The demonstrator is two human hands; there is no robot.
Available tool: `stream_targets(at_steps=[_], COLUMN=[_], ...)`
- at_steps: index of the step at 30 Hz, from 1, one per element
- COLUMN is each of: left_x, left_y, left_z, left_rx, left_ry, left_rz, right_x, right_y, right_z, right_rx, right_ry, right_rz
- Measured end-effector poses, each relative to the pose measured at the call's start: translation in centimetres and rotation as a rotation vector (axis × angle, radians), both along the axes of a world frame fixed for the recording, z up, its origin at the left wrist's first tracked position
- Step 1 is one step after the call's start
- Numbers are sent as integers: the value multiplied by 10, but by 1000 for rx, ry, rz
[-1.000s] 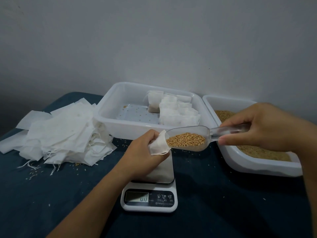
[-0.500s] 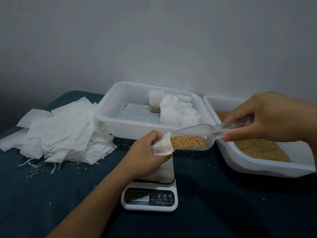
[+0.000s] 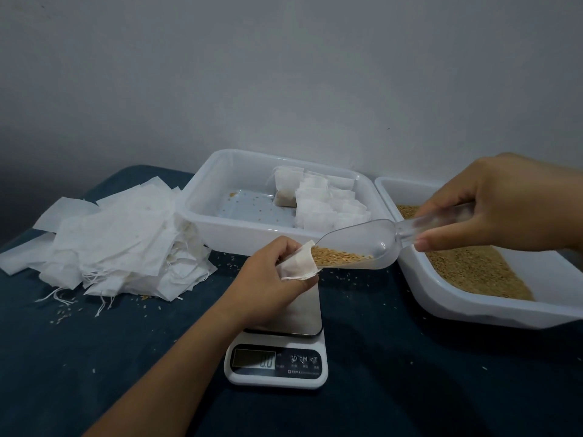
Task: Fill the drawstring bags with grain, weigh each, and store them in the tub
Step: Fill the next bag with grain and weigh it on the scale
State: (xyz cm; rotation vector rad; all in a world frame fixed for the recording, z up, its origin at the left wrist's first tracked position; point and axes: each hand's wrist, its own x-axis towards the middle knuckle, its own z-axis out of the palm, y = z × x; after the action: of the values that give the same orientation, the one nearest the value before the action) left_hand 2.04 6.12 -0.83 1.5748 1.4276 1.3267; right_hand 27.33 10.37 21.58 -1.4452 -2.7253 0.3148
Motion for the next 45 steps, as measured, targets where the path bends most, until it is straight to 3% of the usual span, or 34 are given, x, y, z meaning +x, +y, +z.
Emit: stream_targets(at_steps=[16, 22, 27, 34, 38, 45], left_x=[0, -1, -1, -2, -1, 3], left_y=[0, -1, -2, -10, -14, -15], left_z=[5, 10, 16, 20, 18, 17], left_rx=[-65, -125, -157, -353, -418, -460], left_ry=[-110, -332, -500, -843, -869, -899], left_rz=[30, 2, -63, -375, -558, -649], right_x=[13, 25, 36, -20, -51, -62], right_y=[0, 4, 8, 18, 15, 14], right_z=[-4, -36, -99, -169, -176, -177], right_rx=[30, -55, -114, -285, -435, -406], right_ry=[78, 293, 531, 910, 968, 1116], right_rz=[-31, -77, -154, -145, 46, 152])
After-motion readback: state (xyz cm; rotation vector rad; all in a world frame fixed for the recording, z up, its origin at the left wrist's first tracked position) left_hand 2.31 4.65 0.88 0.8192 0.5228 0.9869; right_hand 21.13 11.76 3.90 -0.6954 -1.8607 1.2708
